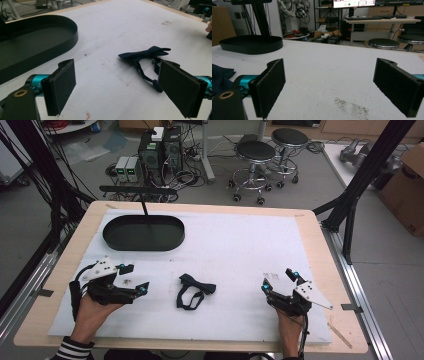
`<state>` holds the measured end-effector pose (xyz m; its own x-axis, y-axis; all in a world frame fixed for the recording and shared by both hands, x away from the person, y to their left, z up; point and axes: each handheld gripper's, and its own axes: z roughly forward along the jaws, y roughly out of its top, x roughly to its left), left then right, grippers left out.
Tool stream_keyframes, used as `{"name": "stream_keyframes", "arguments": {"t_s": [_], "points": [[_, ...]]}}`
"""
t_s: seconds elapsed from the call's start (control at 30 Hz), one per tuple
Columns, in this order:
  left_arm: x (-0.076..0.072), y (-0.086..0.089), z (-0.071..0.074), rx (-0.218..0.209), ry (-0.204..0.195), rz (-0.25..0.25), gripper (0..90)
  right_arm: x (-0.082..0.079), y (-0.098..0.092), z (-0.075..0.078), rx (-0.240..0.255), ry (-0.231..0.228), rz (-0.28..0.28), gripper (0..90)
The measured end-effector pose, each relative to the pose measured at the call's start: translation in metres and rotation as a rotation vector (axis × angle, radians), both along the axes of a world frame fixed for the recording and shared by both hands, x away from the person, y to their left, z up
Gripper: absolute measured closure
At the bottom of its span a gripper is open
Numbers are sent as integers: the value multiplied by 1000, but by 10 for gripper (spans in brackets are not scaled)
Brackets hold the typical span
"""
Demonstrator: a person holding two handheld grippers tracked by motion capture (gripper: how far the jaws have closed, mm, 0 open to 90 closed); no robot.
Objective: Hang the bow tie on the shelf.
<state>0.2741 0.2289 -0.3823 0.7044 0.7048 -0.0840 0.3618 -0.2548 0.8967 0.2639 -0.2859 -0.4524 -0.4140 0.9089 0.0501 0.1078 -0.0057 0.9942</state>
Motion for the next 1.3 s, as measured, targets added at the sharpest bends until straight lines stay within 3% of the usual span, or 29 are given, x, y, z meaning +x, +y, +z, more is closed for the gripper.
{"name": "stream_keyframes", "arguments": {"t_s": [0.17, 0.4, 1.0, 1.17, 1.3], "points": [[4, -13, 0, 18, 58, -18, 153, 0, -1, 0, 2, 1, -1, 97], [11, -39, -3, 115, 149, -74, 156, 0, -1, 0, 9, 2, 1, 97], [27, -85, -20, 226, 253, -85, 176, 0, -2, 0, 24, 2, -1, 97], [32, -96, -27, 219, 301, -99, 194, -1, -2, 0, 28, 1, 0, 97], [36, -102, -31, 245, 320, -101, 200, -1, -2, 0, 30, -1, -1, 97]]}}
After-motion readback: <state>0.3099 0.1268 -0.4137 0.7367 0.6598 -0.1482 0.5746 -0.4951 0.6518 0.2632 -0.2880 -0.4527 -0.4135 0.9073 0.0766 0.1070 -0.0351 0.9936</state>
